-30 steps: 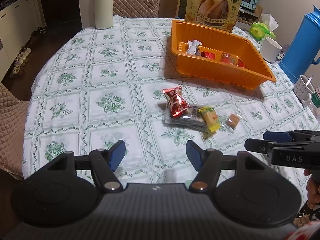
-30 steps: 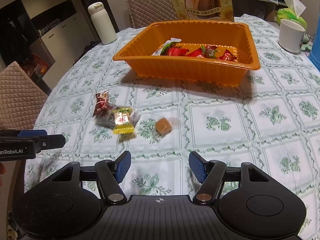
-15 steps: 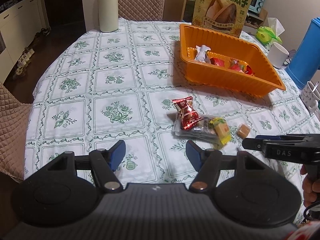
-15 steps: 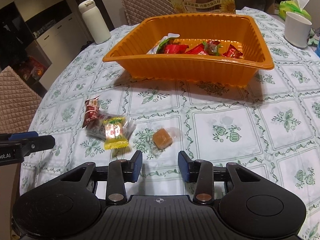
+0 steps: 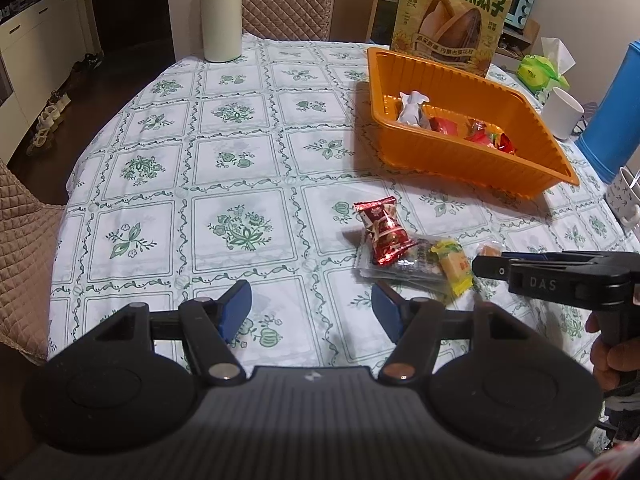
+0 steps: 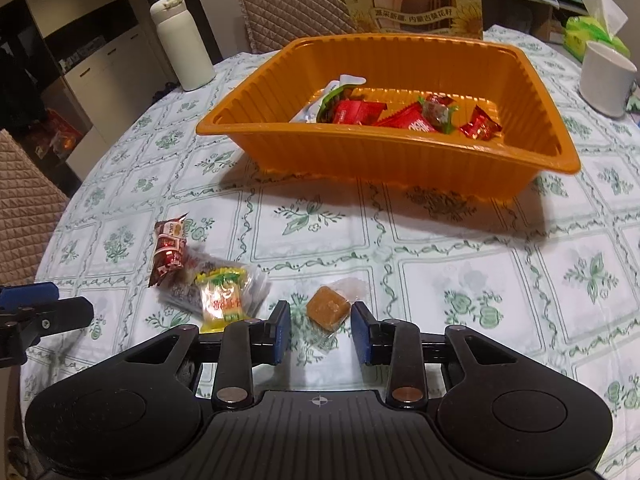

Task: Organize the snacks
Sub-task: 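Grasp the brown caramel cube in clear wrapper with the right gripper, then grasp the red-and-white wrapped candy with the left gripper while the right holds the caramel, then carry the red-white candy and caramel cube over the orange tray with both grippers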

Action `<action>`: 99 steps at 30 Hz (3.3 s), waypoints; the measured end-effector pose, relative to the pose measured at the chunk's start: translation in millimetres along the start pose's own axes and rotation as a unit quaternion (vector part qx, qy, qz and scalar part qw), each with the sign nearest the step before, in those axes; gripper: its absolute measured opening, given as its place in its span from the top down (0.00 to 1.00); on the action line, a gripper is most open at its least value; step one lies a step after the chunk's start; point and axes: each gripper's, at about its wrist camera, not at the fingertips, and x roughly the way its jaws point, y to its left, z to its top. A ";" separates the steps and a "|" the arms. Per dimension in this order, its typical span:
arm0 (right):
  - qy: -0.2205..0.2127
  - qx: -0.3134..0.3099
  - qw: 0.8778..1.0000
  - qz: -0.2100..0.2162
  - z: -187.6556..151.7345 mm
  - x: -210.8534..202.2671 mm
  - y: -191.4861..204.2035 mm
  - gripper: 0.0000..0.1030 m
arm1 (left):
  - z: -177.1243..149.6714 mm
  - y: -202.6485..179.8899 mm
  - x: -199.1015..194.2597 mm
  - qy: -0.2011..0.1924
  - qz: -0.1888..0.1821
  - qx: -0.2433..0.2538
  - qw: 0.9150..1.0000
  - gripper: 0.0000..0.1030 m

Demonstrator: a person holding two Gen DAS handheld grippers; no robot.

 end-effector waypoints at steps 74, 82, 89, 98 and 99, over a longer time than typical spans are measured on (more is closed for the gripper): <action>-0.089 0.042 0.995 -0.027 23.4 -67.6 -41.1 0.79 | 73.7 -35.8 29.1 -0.041 -0.081 0.060 0.994 0.79; -0.112 0.036 0.993 -0.017 50.2 -73.5 -43.8 0.79 | 106.3 -53.4 25.0 -0.072 -0.094 0.080 0.990 0.79; -0.132 0.050 0.990 -0.020 82.2 -69.5 -58.5 0.79 | 136.5 -76.3 31.8 -0.092 -0.115 0.086 0.985 0.79; -0.150 0.076 0.986 -0.004 119.7 -54.5 -76.7 0.79 | 175.5 -104.2 60.9 -0.087 -0.140 0.093 0.982 0.79; -0.150 0.078 0.986 -0.005 122.7 -52.0 -78.1 0.79 | 179.1 -107.0 65.0 -0.085 -0.141 0.094 0.982 0.79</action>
